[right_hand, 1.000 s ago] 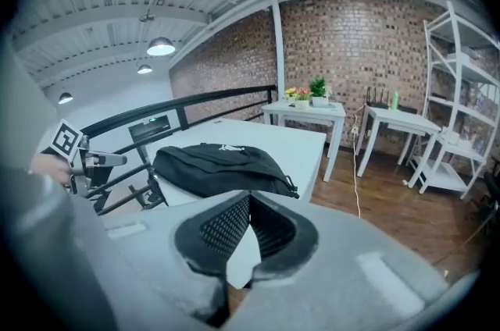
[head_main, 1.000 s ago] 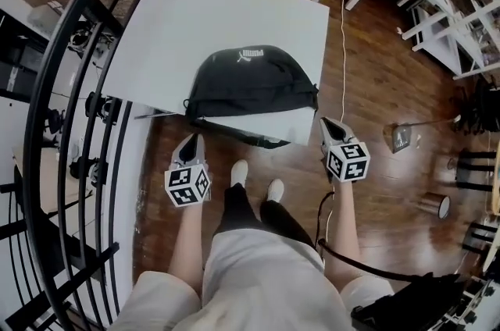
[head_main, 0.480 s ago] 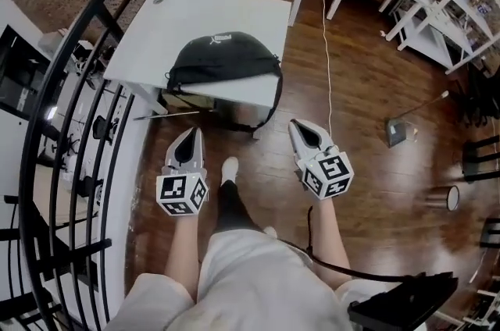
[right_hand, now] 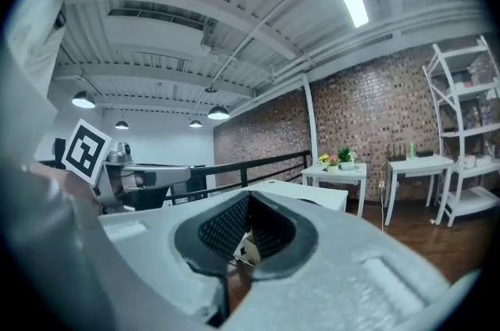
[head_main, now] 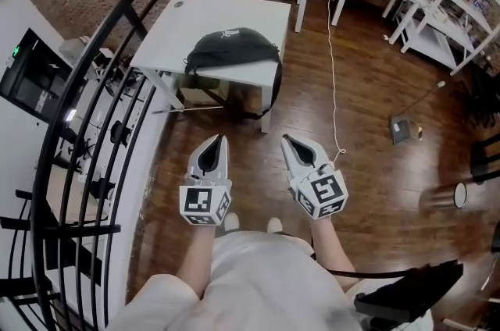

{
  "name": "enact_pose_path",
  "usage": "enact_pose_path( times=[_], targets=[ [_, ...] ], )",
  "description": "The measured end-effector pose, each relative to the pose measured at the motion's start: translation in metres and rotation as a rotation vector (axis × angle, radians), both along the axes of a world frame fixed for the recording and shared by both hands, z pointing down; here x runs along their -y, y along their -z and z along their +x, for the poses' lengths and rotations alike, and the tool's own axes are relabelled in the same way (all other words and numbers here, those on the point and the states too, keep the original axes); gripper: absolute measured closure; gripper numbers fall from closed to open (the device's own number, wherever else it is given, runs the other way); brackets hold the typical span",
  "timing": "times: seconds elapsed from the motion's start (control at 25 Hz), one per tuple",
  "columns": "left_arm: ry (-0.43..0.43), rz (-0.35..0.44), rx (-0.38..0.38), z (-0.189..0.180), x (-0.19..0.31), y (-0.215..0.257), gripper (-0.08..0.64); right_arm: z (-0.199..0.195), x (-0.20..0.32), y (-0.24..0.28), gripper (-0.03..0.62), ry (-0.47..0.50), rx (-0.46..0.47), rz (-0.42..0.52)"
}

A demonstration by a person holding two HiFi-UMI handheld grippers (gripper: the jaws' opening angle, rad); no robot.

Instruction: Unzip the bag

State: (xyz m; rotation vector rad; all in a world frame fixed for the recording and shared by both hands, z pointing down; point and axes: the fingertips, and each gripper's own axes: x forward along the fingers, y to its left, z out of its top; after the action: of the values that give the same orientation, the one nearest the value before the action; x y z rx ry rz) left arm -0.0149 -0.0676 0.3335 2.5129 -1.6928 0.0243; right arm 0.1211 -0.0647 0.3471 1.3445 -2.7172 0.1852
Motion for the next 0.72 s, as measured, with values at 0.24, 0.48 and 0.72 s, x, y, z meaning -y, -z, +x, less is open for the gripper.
enact_pose_path(
  times=[0.24, 0.48, 0.72],
  targets=[
    [-0.035, 0.073, -0.011, -0.036, -0.004, 0.023, 0.541, -0.057, 0.005, 0.030, 0.600, -0.011, -0.020, 0.064],
    [0.005, 0.046, -0.025, -0.080, -0.022, 0.033, 0.541, -0.105, -0.007, 0.046, 0.600, 0.025, -0.027, 0.053],
    [0.023, 0.057, -0.031, -0.082, -0.002, 0.008, 0.541, -0.099, 0.010, 0.023, 0.601, 0.018, -0.060, 0.076]
  ],
)
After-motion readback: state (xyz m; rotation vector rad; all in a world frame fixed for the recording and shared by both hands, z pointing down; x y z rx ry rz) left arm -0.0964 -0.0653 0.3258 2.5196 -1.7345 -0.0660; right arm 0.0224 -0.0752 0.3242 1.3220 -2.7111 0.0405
